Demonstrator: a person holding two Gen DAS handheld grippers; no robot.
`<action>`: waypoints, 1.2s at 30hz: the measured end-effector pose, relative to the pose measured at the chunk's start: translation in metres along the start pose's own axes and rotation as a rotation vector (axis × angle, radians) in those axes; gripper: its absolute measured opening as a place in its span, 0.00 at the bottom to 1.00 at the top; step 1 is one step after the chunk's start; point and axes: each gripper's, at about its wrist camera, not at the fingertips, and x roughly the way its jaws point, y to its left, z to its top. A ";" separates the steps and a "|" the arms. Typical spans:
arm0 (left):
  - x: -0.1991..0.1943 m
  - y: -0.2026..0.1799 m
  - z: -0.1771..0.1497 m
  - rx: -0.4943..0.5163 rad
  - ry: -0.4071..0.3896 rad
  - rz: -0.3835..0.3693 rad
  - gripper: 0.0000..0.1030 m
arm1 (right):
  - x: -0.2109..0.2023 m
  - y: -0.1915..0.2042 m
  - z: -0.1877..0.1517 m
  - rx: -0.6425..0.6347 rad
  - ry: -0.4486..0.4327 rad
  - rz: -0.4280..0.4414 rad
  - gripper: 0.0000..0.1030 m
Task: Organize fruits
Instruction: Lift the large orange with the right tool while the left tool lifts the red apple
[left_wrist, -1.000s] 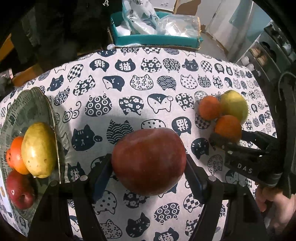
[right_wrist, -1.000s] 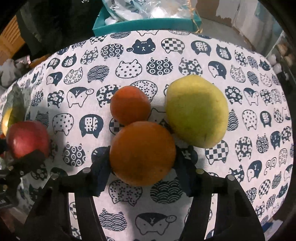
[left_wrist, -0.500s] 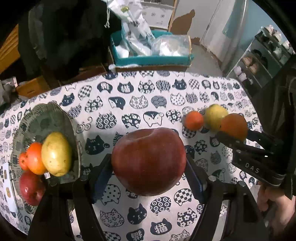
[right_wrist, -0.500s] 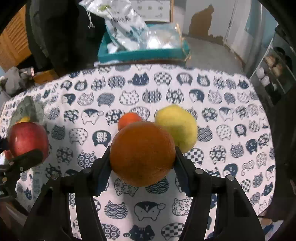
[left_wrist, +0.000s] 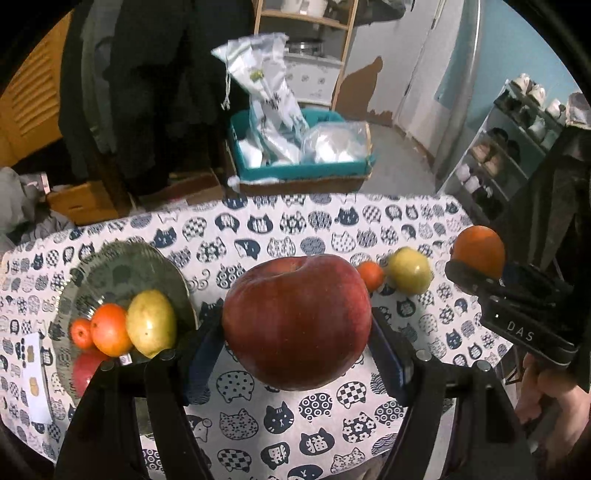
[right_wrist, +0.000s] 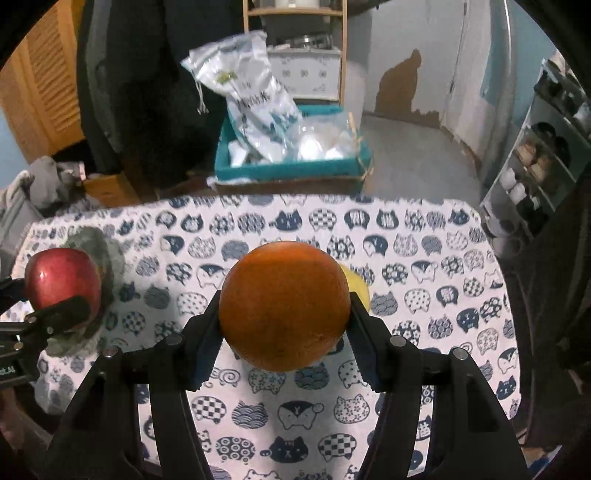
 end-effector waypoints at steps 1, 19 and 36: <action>-0.004 0.000 0.001 -0.001 -0.009 0.000 0.74 | -0.005 0.001 0.002 0.001 -0.013 0.004 0.60; -0.079 0.014 0.009 -0.029 -0.197 0.037 0.74 | -0.073 0.018 0.022 -0.031 -0.174 0.039 0.60; -0.106 0.047 0.000 -0.081 -0.251 0.074 0.74 | -0.093 0.057 0.035 -0.083 -0.224 0.103 0.60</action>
